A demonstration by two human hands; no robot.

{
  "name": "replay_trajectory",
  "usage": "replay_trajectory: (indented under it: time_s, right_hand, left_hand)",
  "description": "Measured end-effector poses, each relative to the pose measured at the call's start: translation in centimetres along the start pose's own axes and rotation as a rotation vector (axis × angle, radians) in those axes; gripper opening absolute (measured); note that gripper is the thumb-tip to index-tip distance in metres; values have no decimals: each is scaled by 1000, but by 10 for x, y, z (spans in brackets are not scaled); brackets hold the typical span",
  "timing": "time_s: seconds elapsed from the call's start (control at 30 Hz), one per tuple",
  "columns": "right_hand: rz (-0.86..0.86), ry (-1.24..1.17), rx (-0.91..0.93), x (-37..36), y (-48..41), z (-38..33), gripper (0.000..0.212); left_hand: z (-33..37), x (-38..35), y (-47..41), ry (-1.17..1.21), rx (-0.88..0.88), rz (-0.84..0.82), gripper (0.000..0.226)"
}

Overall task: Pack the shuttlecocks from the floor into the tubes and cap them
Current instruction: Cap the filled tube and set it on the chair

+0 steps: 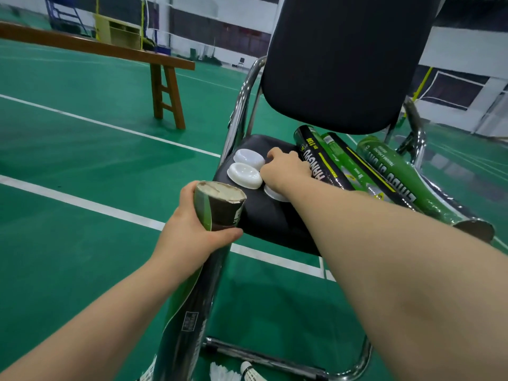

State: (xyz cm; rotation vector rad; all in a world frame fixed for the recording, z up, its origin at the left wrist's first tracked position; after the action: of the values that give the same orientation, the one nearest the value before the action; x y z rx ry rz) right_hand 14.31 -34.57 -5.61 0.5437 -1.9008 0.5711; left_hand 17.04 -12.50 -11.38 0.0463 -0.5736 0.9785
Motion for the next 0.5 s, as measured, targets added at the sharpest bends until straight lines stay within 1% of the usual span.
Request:
replay_trajectory:
  time_s: [0.1,0.2,0.23,0.27,0.33,0.4,0.5]
  right_hand:
    - [141,-21,91,15,11,-10,46]
    - [312,-25,290,33,28,-29,51]
    - [358,-67,348,39,37,-35,52]
    - [402,-150,397,46,48,-40,52]
    - [463,-418,460,59,73,-46,46]
    - [473,-694,506,66,107,-49,38]
    - [493,-909,571,70,165,-45,29]
  left_hand:
    - [4,2,4,1,-5,-2,86]
    - [9,2,11,-14,-11,-16,87]
    - [10,3,13,-18,-14,-19,87]
    - [10,4,15,-21,-15,-19,86]
    - [13,8,19,-25,-21,-20,86]
    - [16,13,26,-27,-36,-23,86]
    - [22,19,43,-52,-75,-28,88]
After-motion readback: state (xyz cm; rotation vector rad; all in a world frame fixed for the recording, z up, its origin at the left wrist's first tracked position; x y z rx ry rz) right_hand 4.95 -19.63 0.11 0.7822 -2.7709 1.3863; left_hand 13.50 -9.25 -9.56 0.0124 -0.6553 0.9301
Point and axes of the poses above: each hand's wrist, its own y-axis away from the middle knuckle, its own x-axis out of the back of the hand, z = x × y, the point moved 8 cm from there along -y, towards the middle knuckle, and after that the axes turned 9 degrees about -y, right-handed, at the moved point
